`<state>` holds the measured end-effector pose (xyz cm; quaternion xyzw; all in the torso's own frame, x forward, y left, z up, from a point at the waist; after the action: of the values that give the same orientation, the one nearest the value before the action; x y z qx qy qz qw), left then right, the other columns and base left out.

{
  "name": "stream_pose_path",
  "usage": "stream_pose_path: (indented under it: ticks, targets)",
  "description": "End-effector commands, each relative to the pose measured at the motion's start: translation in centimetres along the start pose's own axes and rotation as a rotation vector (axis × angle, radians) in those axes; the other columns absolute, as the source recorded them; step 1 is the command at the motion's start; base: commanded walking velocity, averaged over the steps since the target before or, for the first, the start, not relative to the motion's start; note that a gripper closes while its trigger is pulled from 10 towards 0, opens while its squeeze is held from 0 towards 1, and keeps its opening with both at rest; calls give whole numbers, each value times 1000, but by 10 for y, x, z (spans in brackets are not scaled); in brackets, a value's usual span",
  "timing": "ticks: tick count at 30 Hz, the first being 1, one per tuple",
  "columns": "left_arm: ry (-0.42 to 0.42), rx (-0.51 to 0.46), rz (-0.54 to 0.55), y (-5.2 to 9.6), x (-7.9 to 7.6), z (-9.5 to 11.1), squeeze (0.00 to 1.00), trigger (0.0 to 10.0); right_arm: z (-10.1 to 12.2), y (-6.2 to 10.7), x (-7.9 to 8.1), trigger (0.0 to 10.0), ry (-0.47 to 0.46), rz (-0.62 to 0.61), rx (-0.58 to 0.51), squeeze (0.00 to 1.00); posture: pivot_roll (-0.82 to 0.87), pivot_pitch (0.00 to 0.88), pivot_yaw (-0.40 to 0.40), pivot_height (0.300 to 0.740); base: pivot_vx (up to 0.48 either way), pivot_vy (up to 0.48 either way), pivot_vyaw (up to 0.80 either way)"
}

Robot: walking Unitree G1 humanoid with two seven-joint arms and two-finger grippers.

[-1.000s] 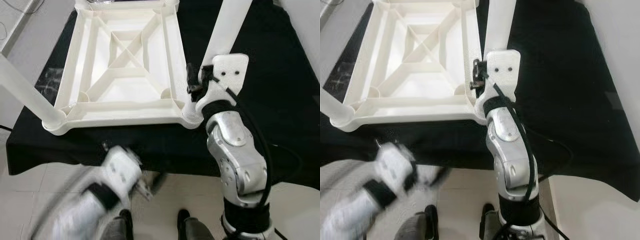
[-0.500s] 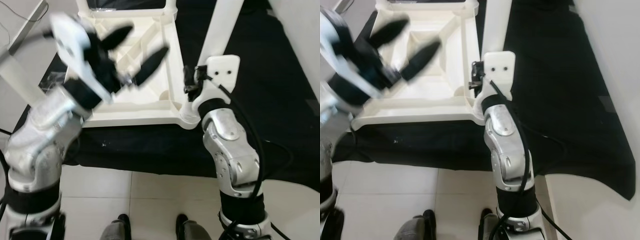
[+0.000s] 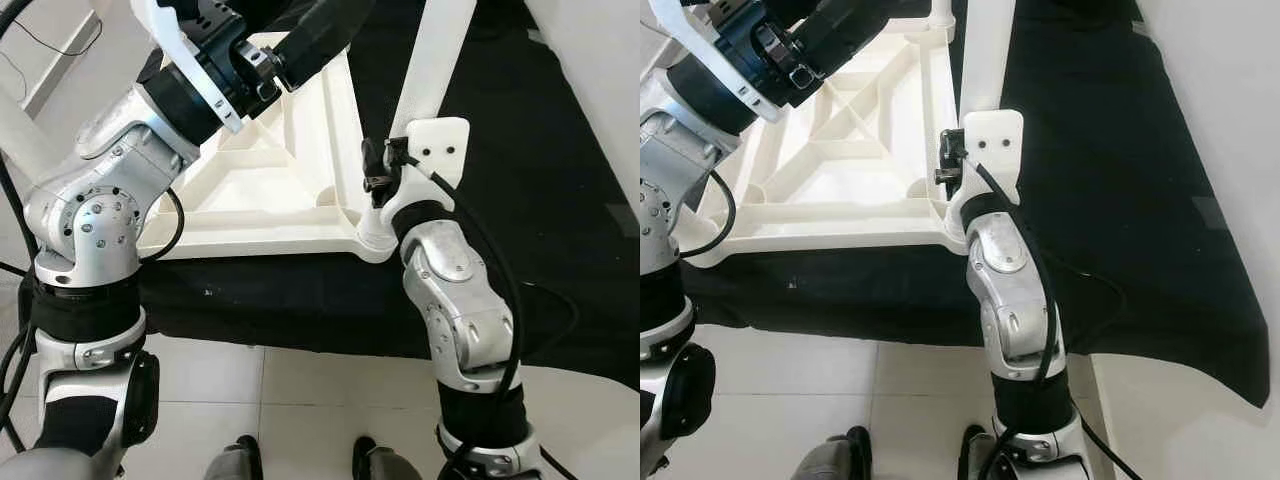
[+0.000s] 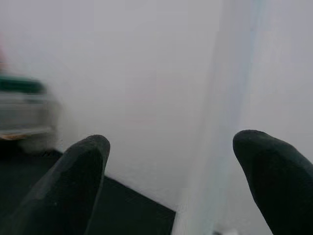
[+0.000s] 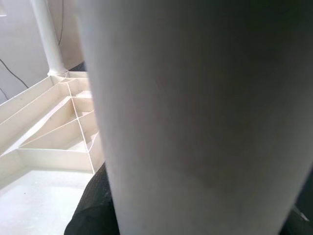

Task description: Building children table

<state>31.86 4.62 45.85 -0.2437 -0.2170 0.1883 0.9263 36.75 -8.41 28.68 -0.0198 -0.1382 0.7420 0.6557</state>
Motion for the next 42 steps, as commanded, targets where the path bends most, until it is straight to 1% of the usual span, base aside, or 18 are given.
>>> stream_pose_path:
  ticks: [1,3,5,7,8,10,15,16,18,22,31,32,35,37,38,40,41,42]
  targets:
    - [53,56,-135,-16,-11,-14,0,10000,-46,5,13,10000,-30,45,180,0,93,224,29,740,0,0,0]
    - [83,81,-191,-25,-15,-19,0,10000,-45,4,16,10000,-34,51,171,0,93,224,32,740,0,0,0]
    - [91,87,-207,-27,-17,-21,0,10000,-45,4,16,10000,-35,53,168,0,95,224,35,740,0,0,0]
    - [85,106,-251,-34,-21,-24,0,10000,-43,3,19,10000,-37,60,160,0,92,224,39,740,0,0,0]
    - [85,106,-251,-34,-21,-24,0,10000,-43,3,19,10000,-37,60,160,0,92,224,39,740,0,0,0]
    - [77,123,-273,-42,-22,-26,0,10000,-42,3,21,10000,-39,65,155,0,94,223,42,740,0,0,0]
    - [80,134,-279,-47,-19,-29,0,10000,-42,3,21,10000,-41,67,153,0,94,223,44,740,0,0,0]
    - [70,158,-270,-49,-16,-32,0,0,-42,3,22,10000,-44,70,150,0,94,222,44,740,0,0,0]
    - [43,206,-270,-51,-11,-40,0,0,-41,3,24,10000,-48,77,144,0,94,219,46,740,0,0,0]
    - [34,240,-292,-52,-11,-48,0,0,-39,2,26,10000,-50,88,135,0,95,218,47,740,0,0,0]
    - [16,263,-309,-52,-12,-55,0,0,-35,1,30,10000,-46,125,115,0,92,211,44,740,0,0,0]
    - [12,264,-313,-53,-12,-55,0,0,-33,0,32,10000,-49,142,108,1000,92,211,44,740,0,0,0]
    - [13,262,-315,-53,-12,-55,0,0,-28,0,36,10000,-71,181,92,1000,92,210,43,740,0,0,0]
    - [12,258,-319,-54,-11,-54,0,0,-11,-3,42,10000,-103,299,40,1000,92,207,42,740,0,0,0]
    - [11,257,-320,-54,-11,-54,0,0,-1,-6,42,10000,-108,365,16,1000,92,206,42,740,0,0,0]
    - [10,251,-323,-54,-11,-52,0,0,19,-6,42,10000,-99,543,-3,1000,92,203,39,740,0,0,0]
    - [10,251,-323,-54,-11,-52,0,0,19,-6,42,10000,-99,543,-3,1000,92,203,39,740,0,0,0]
    - [9,249,-324,-54,-11,-52,0,0,26,-6,40,10000,-84,597,-9,1000,92,203,39,740,0,0,0]
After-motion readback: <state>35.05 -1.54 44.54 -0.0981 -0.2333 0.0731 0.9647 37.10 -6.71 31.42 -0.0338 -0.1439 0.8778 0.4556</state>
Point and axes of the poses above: a point about 5 cm out from each wrist's last joint towards the gripper, its own y axis pointing back from the gripper into the wrist, its own z axis along the axis of the wrist's last joint, x = y × z, the point moved 6 cm from there along -y, pointing out of the wrist towards the gripper, and after that the axes turned 11 degrees about -y, right-handed, at the moved point
